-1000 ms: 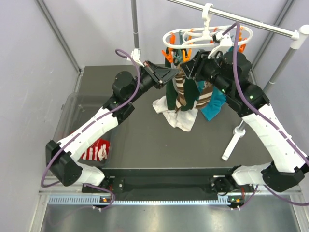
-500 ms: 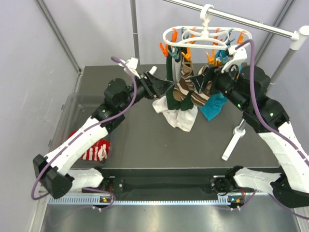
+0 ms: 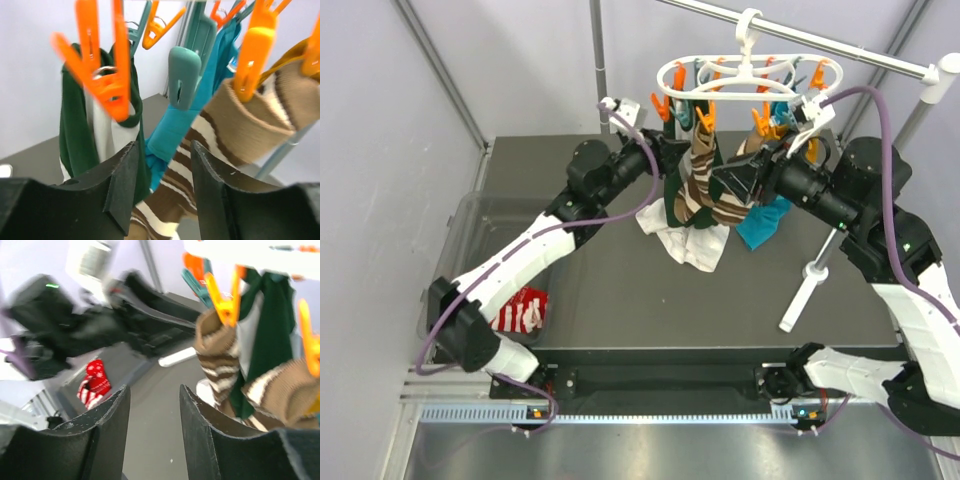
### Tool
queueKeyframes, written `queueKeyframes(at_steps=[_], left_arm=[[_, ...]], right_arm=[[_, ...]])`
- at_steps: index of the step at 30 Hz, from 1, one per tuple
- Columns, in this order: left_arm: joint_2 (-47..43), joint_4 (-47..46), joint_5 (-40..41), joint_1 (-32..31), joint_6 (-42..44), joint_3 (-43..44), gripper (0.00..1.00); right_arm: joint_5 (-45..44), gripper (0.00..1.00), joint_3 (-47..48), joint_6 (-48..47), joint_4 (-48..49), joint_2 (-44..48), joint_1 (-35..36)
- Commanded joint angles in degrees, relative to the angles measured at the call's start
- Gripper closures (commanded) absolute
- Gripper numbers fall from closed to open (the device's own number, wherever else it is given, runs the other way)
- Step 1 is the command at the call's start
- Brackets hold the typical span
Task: Clip the socks to the hanger
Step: Open the clamp at the hanger.
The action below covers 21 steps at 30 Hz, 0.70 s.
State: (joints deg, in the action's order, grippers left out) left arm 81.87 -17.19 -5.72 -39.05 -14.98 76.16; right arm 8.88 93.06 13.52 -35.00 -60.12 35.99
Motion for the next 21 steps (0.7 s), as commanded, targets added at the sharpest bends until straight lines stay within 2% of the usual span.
queueKeyframes(at_steps=[1,11,16,17,18,20,21], left_arm=[[3.72,-5.49,-3.51,0.20,6.11,6.61,0.48],[6.55,-8.73,-4.91,0.20,4.27,9.71,0.53],[7.25,-9.97,-4.92,0.11,3.47,10.06,0.54],[7.43,-9.62,-5.27,0.11,3.38,10.32,0.57],[7.52,-9.44,-5.79,0.11,3.38,10.76,0.68],[7.35,-9.53,-5.71,0.20,3.12,10.24,0.78],[6.56,-9.79,-5.54,0.20,3.03,9.80,0.87]], right_arm=[[5.88,0.58,5.02,-0.42,0.73,-2.28,0.49],[4.92,0.62,8.19,0.01,0.37,-5.36,1.37],[1.49,0.64,9.68,0.72,-0.50,-7.29,1.98],[1.14,0.64,10.04,0.81,-0.50,-7.73,1.98],[0.09,0.65,10.47,1.07,-0.68,-8.00,2.24],[-1.67,0.68,11.88,2.03,-1.29,-9.40,2.59],[-2.37,0.68,12.49,2.21,-1.47,-9.84,3.12]])
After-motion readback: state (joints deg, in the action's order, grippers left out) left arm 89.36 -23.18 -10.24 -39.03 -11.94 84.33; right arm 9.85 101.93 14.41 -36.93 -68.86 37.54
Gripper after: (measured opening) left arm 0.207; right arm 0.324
